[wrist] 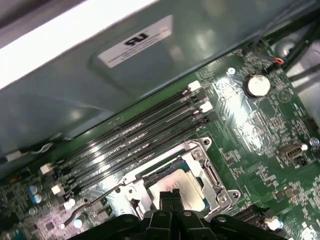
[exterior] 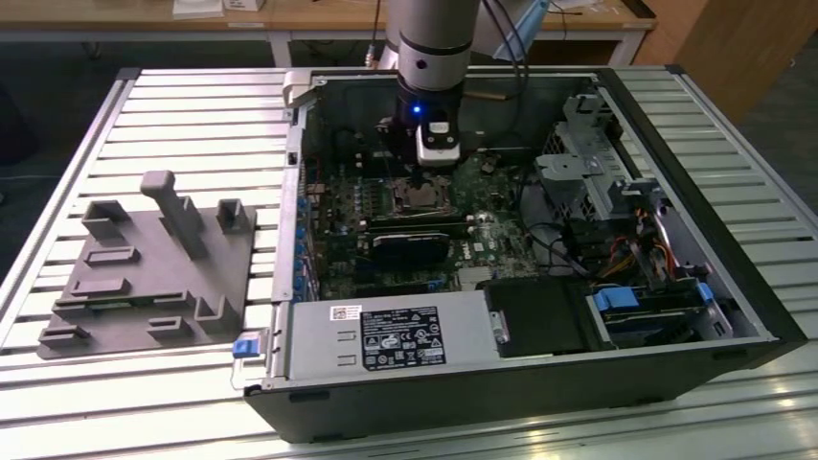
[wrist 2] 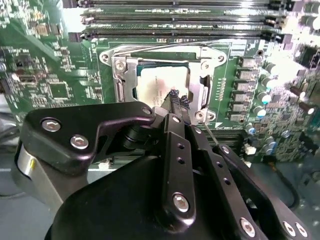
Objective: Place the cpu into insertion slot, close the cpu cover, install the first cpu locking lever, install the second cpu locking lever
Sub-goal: 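Close the cpu cover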
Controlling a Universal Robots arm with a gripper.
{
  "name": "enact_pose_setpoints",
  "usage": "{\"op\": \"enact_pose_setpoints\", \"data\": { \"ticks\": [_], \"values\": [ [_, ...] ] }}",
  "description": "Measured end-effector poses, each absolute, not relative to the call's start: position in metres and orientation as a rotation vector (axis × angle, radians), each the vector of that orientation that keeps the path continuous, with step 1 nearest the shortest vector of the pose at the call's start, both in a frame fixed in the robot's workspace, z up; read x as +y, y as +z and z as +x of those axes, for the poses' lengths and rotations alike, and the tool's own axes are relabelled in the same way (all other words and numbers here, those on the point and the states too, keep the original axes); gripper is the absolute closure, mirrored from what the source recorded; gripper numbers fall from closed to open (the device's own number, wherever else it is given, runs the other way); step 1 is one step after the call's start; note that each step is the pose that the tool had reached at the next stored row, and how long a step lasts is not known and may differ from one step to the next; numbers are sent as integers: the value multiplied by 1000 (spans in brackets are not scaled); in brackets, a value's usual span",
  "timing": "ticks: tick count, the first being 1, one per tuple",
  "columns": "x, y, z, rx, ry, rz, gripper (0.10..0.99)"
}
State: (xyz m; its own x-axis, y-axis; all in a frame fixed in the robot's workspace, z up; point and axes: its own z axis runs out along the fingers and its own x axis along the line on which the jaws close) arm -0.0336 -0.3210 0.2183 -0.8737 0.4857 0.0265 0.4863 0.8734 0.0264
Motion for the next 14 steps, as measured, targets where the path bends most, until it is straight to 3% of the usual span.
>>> {"op": "enact_pose_setpoints", "data": {
  "ticks": [14],
  "values": [
    [-321, 218, -34, -3093, -53, -431, 980]
  ]
}}
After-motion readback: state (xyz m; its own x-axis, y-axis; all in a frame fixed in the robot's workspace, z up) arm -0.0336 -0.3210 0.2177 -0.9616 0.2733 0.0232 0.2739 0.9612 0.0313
